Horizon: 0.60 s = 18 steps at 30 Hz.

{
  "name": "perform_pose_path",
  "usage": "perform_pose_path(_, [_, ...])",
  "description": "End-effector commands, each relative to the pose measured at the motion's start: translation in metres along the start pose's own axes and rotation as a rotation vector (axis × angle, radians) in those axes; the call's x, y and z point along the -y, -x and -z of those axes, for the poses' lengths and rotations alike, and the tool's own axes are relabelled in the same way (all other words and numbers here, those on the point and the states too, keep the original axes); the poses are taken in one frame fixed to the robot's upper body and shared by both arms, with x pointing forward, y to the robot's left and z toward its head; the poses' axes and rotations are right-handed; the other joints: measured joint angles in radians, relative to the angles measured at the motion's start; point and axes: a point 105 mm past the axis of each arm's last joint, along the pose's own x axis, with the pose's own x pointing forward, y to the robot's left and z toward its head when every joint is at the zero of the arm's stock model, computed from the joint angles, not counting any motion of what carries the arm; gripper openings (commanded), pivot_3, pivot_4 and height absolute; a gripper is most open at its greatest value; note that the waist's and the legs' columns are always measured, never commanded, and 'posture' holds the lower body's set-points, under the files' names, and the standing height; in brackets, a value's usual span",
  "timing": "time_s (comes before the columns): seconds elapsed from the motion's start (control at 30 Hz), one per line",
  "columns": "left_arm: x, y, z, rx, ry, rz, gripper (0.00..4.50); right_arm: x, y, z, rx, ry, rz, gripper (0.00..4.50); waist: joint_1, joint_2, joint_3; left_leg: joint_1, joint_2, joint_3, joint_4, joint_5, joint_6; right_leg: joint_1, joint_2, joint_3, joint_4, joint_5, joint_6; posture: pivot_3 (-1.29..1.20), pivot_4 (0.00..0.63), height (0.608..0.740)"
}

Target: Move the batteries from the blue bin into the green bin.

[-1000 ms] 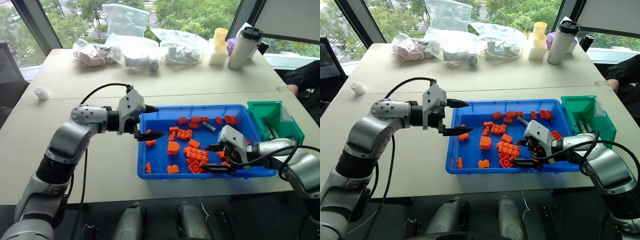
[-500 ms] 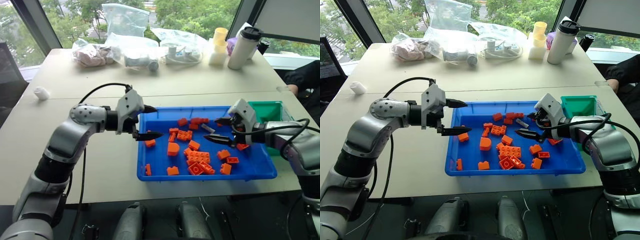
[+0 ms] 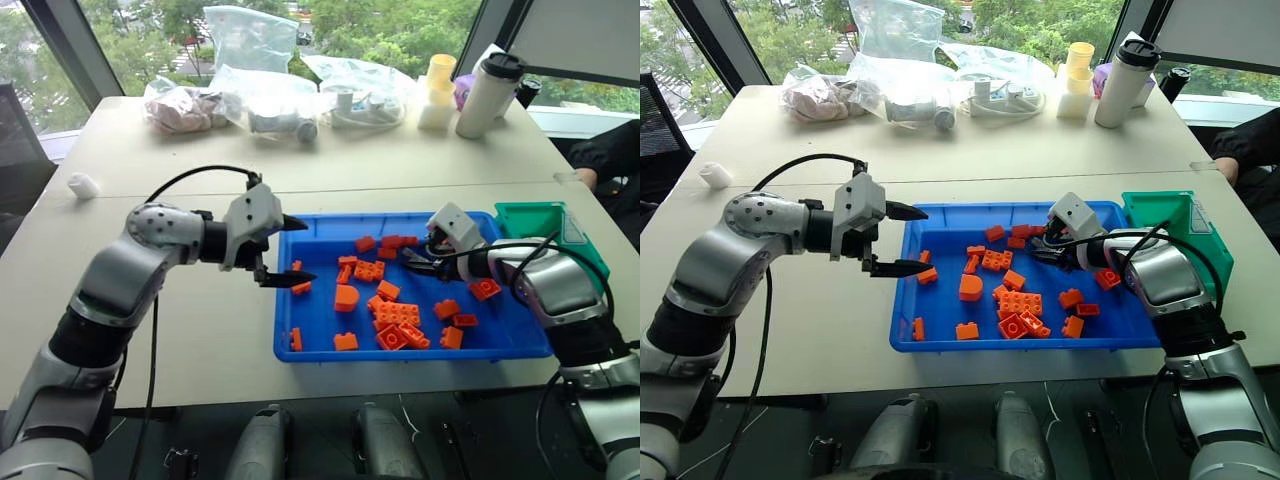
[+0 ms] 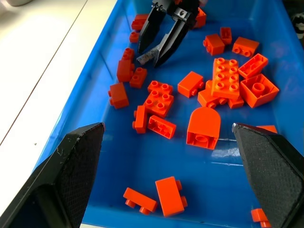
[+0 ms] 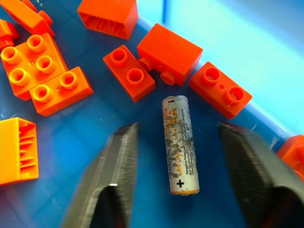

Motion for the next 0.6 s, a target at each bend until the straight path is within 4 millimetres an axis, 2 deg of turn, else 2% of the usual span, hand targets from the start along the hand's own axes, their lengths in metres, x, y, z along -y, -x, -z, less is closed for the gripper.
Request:
perform_pose_path(0.03, [0.001,0.003,-0.005,0.002,-0.035,-0.004,4.5,-0.003,0.002,0.001,-0.014,0.027,-0.014,0.2,0.0,0.0,0.0,0.0,0.0,0.0,0.0,0.0,0.0,0.0,0.0,0.0,0.0,0.0,0.0,0.0,0.15,0.74])
perform_pose_path(0.07, [0.0,0.002,-0.005,0.003,-0.035,-0.004,4.5,-0.004,0.003,0.0,-0.009,0.026,-0.016,0.04,0.0,0.0,0.0,0.0,0.0,0.0,0.0,0.0,0.0,0.0,0.0,0.0,0.0,0.0,0.0,0.0,0.15,0.74])
perform_pose_path(0.17, [0.0,0.001,-0.005,0.008,-0.036,-0.003,4.5,-0.006,0.007,-0.007,0.024,0.048,-0.031,0.05,0.0,0.0,0.0,0.0,0.0,0.0,0.0,0.0,0.0,0.0,0.0,0.0,0.0,0.0,0.0,0.0,0.15,0.74])
perform_pose_path(0.3, [-0.003,0.0,-0.015,0.08,-0.013,-0.01,4.5,0.002,0.03,-0.028,0.127,0.05,0.008,0.05,0.002,0.0,0.0,0.0,0.0,0.0,0.0,0.0,0.0,0.0,0.0,0.0,0.0,0.0,0.0,0.0,0.15,0.74])
perform_pose_path(0.37, [-0.005,0.002,-0.022,0.116,-0.002,-0.014,4.5,0.016,0.053,-0.039,0.192,0.024,0.072,0.05,0.002,0.0,0.0,-0.001,0.0,0.0,0.0,0.0,0.0,0.0,0.0,0.0,0.0,0.0,0.0,0.0,0.15,0.74])
perform_pose_path(0.43, [-0.004,0.002,-0.026,0.138,-0.001,0.001,4.5,0.045,0.096,-0.044,0.236,-0.014,0.223,0.05,0.005,0.001,0.0,-0.002,0.0,0.0,0.001,0.0,0.0,-0.002,0.0,0.0,0.0,0.0,0.0,0.0,0.15,0.74])
perform_pose_path(0.47, [-0.002,0.001,-0.03,0.152,-0.003,0.015,4.5,0.06,0.118,-0.039,0.228,-0.03,0.309,0.05,0.008,0.001,0.0,-0.003,0.0,-0.001,0.001,0.0,0.0,-0.002,-0.001,0.0,0.0,0.0,0.0,0.0,0.15,0.74])
perform_pose_path(0.53, [-0.001,-0.002,-0.034,0.171,-0.009,0.032,4.5,0.073,0.14,-0.031,0.208,-0.048,0.396,0.05,0.021,0.001,0.0,-0.006,-0.001,-0.001,0.002,0.0,0.0,-0.004,-0.001,-0.001,0.0,0.0,0.0,0.0,0.15,0.74])
perform_pose_path(0.6, [-0.003,-0.004,-0.043,0.227,0.012,0.039,4.5,0.08,0.153,-0.022,0.19,-0.08,0.444,0.05,0.023,0.0,0.0,-0.007,-0.001,-0.001,0.002,0.0,0.0,-0.004,-0.001,-0.001,-0.001,0.0,0.0,0.0,0.15,0.74])
